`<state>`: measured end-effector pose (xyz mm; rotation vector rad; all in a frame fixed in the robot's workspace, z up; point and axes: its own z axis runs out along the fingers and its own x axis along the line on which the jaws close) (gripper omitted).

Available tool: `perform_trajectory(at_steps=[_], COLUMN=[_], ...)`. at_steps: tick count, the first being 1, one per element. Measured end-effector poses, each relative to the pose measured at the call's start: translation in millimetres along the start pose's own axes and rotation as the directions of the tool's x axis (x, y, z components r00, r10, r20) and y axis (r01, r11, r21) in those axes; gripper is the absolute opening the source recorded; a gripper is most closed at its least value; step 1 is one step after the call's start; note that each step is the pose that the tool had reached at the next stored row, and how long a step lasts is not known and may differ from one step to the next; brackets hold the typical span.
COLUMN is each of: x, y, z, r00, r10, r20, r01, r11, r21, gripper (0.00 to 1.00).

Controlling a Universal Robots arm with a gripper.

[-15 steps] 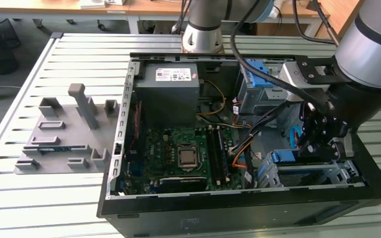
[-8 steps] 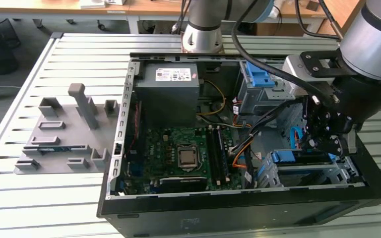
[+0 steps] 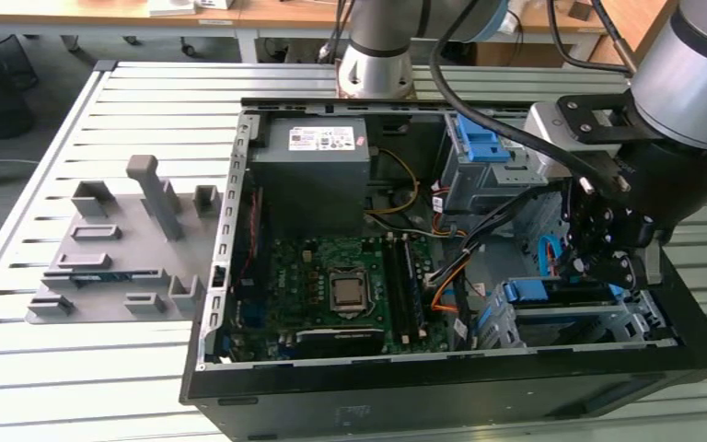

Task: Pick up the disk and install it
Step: 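Insert the second disk wire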

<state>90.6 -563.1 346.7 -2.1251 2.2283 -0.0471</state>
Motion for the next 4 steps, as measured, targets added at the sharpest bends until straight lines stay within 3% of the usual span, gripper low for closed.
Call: perform_trajectory(at_steps=[4], x=[0.0], y=[0.0], z=[0.0], r00=[1.0000], r10=[0.000], r20=[0.0000], r01=[0.000], r11=[1.0000], r21=[-0.0001], gripper=[0.11])
